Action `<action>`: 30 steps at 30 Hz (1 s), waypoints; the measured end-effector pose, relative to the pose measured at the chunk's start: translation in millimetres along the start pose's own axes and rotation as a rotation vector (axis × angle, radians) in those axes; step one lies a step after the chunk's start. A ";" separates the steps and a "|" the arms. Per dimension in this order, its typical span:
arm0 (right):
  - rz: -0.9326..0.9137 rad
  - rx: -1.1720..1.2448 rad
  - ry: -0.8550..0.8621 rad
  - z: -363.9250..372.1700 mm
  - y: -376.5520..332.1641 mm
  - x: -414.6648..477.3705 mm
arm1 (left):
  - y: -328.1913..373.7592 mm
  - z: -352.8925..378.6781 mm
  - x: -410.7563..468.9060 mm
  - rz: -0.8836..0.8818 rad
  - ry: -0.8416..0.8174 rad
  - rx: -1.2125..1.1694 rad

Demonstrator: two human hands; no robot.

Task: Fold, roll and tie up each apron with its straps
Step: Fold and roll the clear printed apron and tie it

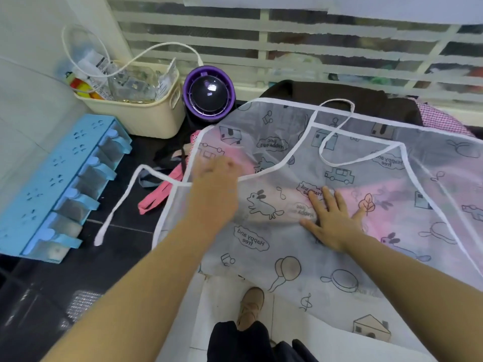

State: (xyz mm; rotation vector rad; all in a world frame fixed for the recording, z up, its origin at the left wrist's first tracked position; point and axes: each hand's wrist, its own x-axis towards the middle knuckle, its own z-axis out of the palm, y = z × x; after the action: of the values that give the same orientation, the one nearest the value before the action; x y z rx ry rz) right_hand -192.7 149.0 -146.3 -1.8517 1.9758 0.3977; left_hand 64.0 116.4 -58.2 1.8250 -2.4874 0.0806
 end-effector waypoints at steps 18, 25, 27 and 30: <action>0.815 0.985 0.681 2.2 112.4 -87.2 | 136.2 68.3 56.0 0.169 -0.626 0.043; 0.964 1.297 0.470 9.6 137.7 -103.1 | 137.8 70.1 55.7 0.156 -0.618 0.044; 0.980 1.232 0.501 5.7 145.6 -101.7 | 137.3 67.6 54.4 0.139 -0.624 0.027; 0.890 1.326 0.370 -2.4 152.9 -101.3 | 135.9 65.9 51.6 0.114 -0.609 -0.036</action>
State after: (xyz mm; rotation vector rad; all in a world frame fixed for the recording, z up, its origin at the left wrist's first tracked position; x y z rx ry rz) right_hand -340.9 249.4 -106.2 -0.1972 2.2293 -0.9050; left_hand -82.0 103.1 -121.3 1.9086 -2.9403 -0.5994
